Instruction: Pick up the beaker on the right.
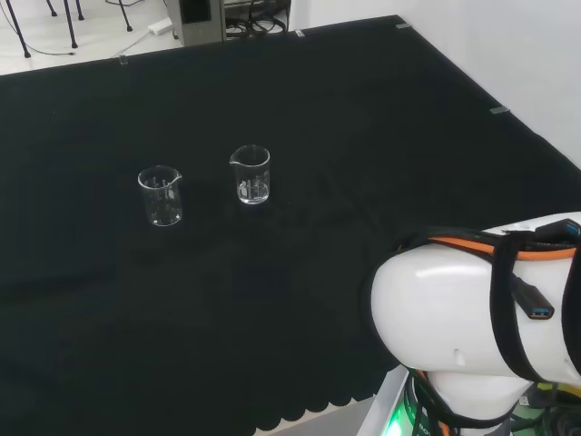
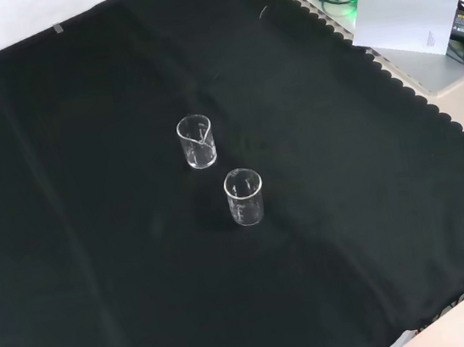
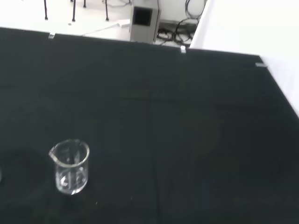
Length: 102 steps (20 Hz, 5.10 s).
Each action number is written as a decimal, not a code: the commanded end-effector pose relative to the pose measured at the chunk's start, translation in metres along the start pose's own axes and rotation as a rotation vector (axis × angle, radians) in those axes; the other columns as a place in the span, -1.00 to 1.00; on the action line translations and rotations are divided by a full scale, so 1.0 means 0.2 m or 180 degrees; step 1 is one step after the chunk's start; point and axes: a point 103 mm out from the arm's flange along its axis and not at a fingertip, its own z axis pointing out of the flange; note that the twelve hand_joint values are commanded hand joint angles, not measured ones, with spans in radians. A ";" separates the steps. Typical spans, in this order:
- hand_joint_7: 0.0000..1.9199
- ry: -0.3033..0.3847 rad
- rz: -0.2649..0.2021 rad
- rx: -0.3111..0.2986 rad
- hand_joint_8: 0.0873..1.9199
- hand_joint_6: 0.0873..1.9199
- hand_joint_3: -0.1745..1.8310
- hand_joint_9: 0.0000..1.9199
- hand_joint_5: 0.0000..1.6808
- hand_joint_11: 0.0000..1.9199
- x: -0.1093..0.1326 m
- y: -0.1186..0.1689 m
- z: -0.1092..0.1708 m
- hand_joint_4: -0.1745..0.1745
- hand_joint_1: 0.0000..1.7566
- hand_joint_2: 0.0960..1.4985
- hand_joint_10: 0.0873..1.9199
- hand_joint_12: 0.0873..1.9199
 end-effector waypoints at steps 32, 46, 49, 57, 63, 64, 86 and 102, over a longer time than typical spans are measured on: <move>-0.80 0.1105 -0.0510 0.0387 -0.53 -1.00 -0.51 -0.74 -0.65 -1.00 0.34 0.82 0.96 -0.06 -0.30 0.24 -0.36 0.14; -0.81 0.1584 -0.0902 0.0621 -0.53 -1.00 -0.15 -0.73 -0.64 -1.00 0.42 0.97 1.33 -0.01 -0.09 -0.22 -0.37 0.13; -0.84 0.1664 -0.0992 0.0628 -0.55 -1.00 -0.14 -0.76 -0.66 -1.00 0.42 1.00 1.39 0.02 -0.07 -0.32 -0.38 0.10; -0.83 0.1799 -0.1076 0.0735 -0.55 -1.00 -0.11 -0.74 -0.70 -1.00 0.42 1.08 1.53 0.03 -0.06 -0.43 -0.37 0.08; -0.82 0.1910 -0.1132 0.0826 -0.54 -1.00 -0.10 -0.72 -0.69 -1.00 0.43 1.12 1.63 0.04 -0.07 -0.46 -0.38 0.12; -0.82 0.1917 -0.1154 0.0831 -0.54 -1.00 -0.10 -0.72 -0.69 -1.00 0.44 1.12 1.64 0.04 -0.07 -0.46 -0.38 0.13; -0.86 0.2105 -0.1276 0.0974 -0.55 -1.00 -0.16 -0.76 -0.72 -1.00 0.50 1.11 1.87 0.03 -0.14 -0.47 -0.40 0.10; -0.83 0.2162 -0.1444 0.1071 -0.54 -1.00 -0.19 -0.73 -0.72 -1.00 0.54 1.17 2.02 -0.03 -0.12 -0.47 -0.39 0.09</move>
